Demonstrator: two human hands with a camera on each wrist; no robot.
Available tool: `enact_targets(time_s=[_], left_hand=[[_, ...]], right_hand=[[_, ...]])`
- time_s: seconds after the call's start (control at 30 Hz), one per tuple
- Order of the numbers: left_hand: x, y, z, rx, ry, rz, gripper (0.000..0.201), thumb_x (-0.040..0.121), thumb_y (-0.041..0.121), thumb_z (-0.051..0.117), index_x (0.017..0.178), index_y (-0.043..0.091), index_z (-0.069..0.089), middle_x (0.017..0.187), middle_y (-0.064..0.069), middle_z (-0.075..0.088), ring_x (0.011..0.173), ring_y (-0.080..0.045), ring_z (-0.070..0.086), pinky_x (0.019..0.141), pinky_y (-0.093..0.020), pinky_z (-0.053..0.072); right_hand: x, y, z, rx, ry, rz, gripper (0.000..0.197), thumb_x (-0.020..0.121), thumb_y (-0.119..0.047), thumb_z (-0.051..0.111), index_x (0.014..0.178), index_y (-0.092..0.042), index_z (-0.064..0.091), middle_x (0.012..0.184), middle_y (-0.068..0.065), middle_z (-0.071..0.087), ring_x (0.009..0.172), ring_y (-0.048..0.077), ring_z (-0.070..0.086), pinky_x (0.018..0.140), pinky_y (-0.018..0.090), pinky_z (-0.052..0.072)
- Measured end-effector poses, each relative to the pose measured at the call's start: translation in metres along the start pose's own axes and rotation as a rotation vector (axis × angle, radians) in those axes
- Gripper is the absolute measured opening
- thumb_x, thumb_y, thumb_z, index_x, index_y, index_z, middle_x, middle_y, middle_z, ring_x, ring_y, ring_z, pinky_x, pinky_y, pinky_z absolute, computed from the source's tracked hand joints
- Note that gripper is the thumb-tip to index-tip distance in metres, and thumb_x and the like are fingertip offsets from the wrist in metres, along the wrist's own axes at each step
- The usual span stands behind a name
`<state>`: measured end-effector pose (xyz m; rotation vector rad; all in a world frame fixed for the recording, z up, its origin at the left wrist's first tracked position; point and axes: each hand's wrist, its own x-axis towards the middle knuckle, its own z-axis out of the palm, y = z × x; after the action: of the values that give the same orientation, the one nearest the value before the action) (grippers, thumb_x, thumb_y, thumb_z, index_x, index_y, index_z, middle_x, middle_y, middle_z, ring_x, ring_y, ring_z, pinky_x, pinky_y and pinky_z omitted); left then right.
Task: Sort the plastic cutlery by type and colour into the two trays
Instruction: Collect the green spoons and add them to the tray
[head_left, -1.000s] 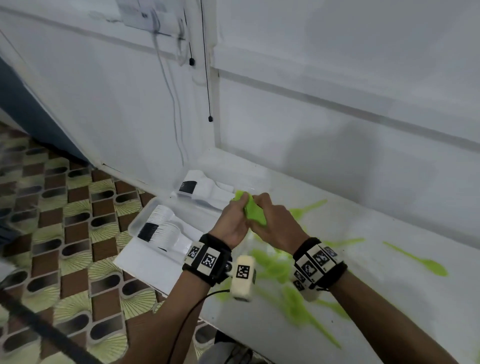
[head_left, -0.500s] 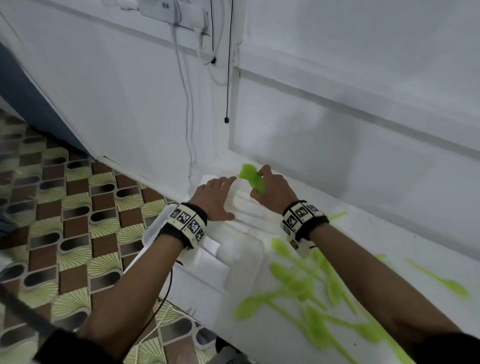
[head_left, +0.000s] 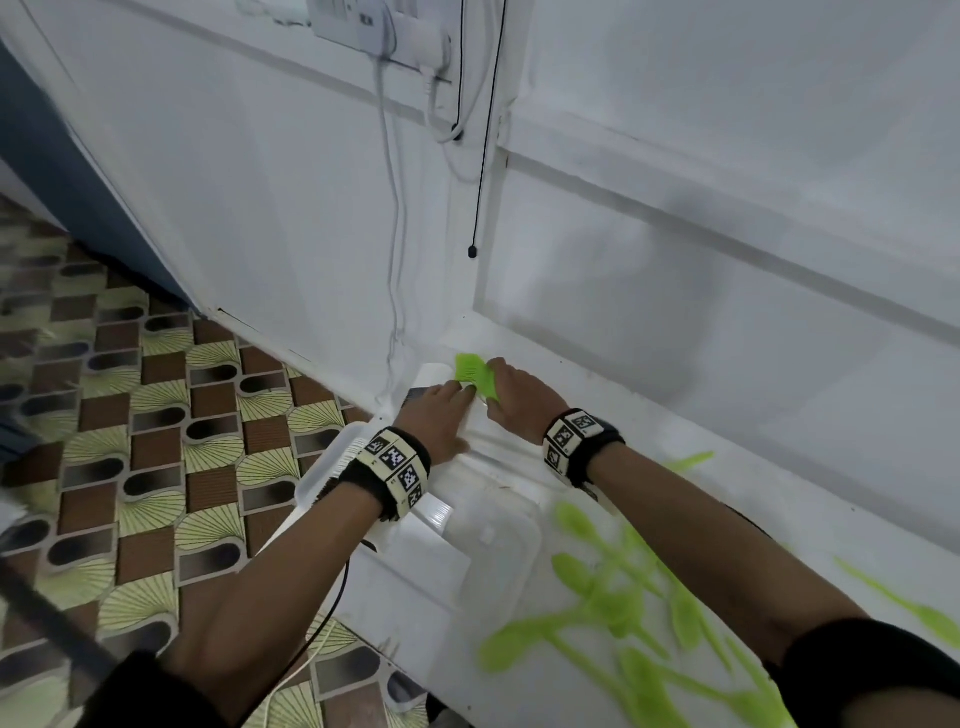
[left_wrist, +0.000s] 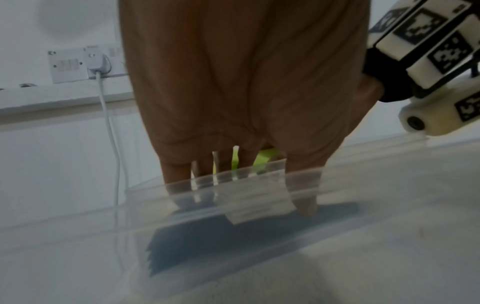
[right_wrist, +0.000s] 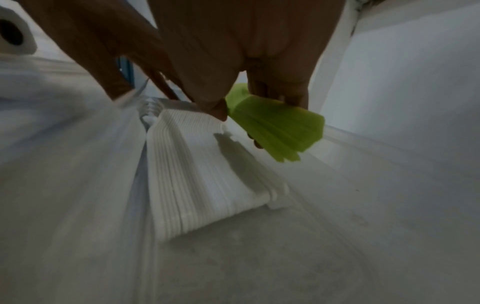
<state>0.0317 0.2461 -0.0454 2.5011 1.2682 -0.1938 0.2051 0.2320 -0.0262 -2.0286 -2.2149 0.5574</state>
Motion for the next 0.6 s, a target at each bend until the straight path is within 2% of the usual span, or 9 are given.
enact_targets(time_s=[0.13, 0.27, 0.33, 0.4, 0.5, 0.6], left_hand=[[-0.001, -0.002, 0.000, 0.119, 0.042, -0.006, 0.081, 0.093, 0.042, 0.066, 0.157, 0.018, 0.024, 0.157, -0.003, 0.033, 0.143, -0.026, 0.037, 0.116, -0.044, 0.032], [-0.001, 0.008, -0.002, 0.188, 0.041, -0.049, 0.079, 0.092, 0.045, 0.066, 0.156, 0.022, 0.026, 0.155, -0.003, 0.035, 0.139, -0.028, 0.039, 0.114, -0.044, 0.034], [-0.003, 0.014, -0.002, 0.245, 0.038, -0.094, 0.078, 0.094, 0.047, 0.063, 0.157, 0.025, 0.023, 0.158, -0.007, 0.028, 0.139, -0.030, 0.036, 0.111, -0.044, 0.037], [-0.005, 0.018, -0.003, 0.304, 0.046, -0.120, 0.073, 0.094, 0.043, 0.063, 0.155, 0.028, 0.025, 0.160, -0.009, 0.019, 0.138, -0.031, 0.034, 0.106, -0.043, 0.041], [-0.003, 0.022, -0.009, 0.290, 0.033, -0.114, 0.066, 0.095, 0.034, 0.062, 0.153, 0.024, 0.031, 0.155, -0.007, 0.026, 0.135, -0.029, 0.038, 0.104, -0.044, 0.042], [-0.003, 0.023, -0.010, 0.266, 0.011, -0.125, 0.071, 0.095, 0.035, 0.063, 0.155, 0.025, 0.029, 0.154, -0.008, 0.028, 0.136, -0.029, 0.037, 0.108, -0.046, 0.040]], right_hand=[[0.002, -0.002, 0.013, -0.149, 0.016, 0.040, 0.035, 0.098, -0.014, 0.050, 0.132, -0.007, 0.044, 0.123, 0.013, 0.054, 0.111, 0.035, 0.055, 0.081, 0.048, 0.049], [-0.002, -0.003, 0.021, -0.167, 0.086, 0.114, 0.033, 0.096, -0.010, 0.061, 0.127, -0.009, 0.053, 0.130, 0.010, 0.045, 0.116, 0.030, 0.047, 0.076, 0.047, 0.053], [0.000, -0.005, 0.017, -0.174, 0.107, 0.120, 0.030, 0.090, -0.003, 0.066, 0.119, -0.008, 0.060, 0.128, 0.011, 0.042, 0.116, 0.031, 0.044, 0.075, 0.047, 0.055], [0.002, -0.009, 0.011, -0.241, 0.088, 0.136, 0.024, 0.090, -0.002, 0.066, 0.113, -0.009, 0.064, 0.123, 0.011, 0.046, 0.117, 0.032, 0.045, 0.077, 0.045, 0.056], [0.003, -0.010, 0.010, -0.252, 0.053, 0.156, 0.021, 0.094, -0.004, 0.060, 0.113, -0.006, 0.068, 0.117, 0.014, 0.061, 0.113, 0.035, 0.058, 0.084, 0.040, 0.053], [0.000, 0.000, 0.011, -0.175, 0.059, 0.149, 0.021, 0.094, -0.007, 0.060, 0.109, -0.010, 0.074, 0.114, 0.011, 0.070, 0.108, 0.032, 0.064, 0.091, 0.036, 0.051]])
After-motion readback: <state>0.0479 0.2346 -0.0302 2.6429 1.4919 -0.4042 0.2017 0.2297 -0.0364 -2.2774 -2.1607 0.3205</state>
